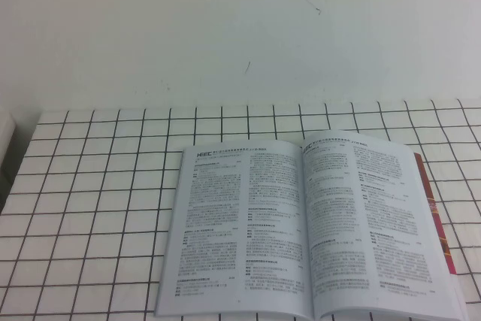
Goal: Close book
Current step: 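Close the open booklet and leave it lying on the table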
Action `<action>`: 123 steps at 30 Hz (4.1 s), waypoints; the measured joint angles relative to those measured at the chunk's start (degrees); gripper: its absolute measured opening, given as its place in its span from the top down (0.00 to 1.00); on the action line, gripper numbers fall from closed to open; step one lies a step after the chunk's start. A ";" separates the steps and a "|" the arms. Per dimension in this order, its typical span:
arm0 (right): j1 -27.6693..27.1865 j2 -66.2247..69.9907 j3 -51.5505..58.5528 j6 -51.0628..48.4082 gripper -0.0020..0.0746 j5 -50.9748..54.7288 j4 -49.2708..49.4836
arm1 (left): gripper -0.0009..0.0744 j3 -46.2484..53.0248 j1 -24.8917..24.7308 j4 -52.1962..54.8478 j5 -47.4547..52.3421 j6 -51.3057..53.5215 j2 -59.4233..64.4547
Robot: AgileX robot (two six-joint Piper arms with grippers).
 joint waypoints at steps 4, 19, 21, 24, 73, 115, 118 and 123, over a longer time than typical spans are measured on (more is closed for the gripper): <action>0.00 0.00 0.00 0.00 0.98 0.00 0.00 | 0.99 0.00 0.00 0.00 0.00 0.00 0.00; 0.00 0.00 0.00 0.00 0.98 0.00 0.00 | 0.99 0.00 0.00 0.00 0.00 0.00 0.00; 0.00 0.00 0.00 0.00 0.98 0.00 0.00 | 0.99 0.00 0.00 0.00 0.00 0.00 0.00; 0.00 0.00 0.00 0.00 0.98 0.00 0.00 | 0.99 0.00 0.00 0.00 0.00 0.00 0.00; 0.00 0.00 0.43 -1.07 0.98 -22.77 -3.84 | 0.99 0.31 0.00 1.33 -34.87 0.29 0.00; 0.00 42.45 -44.77 -25.54 0.98 14.47 24.59 | 0.99 -38.34 0.00 -20.04 8.55 14.38 36.83; 0.00 52.02 -48.10 -35.30 0.98 17.56 33.40 | 0.99 -40.04 0.00 -31.22 10.46 23.85 44.70; 0.33 70.54 -52.79 -45.67 0.98 20.61 42.90 | 0.99 -40.99 0.00 -53.35 10.89 43.55 56.53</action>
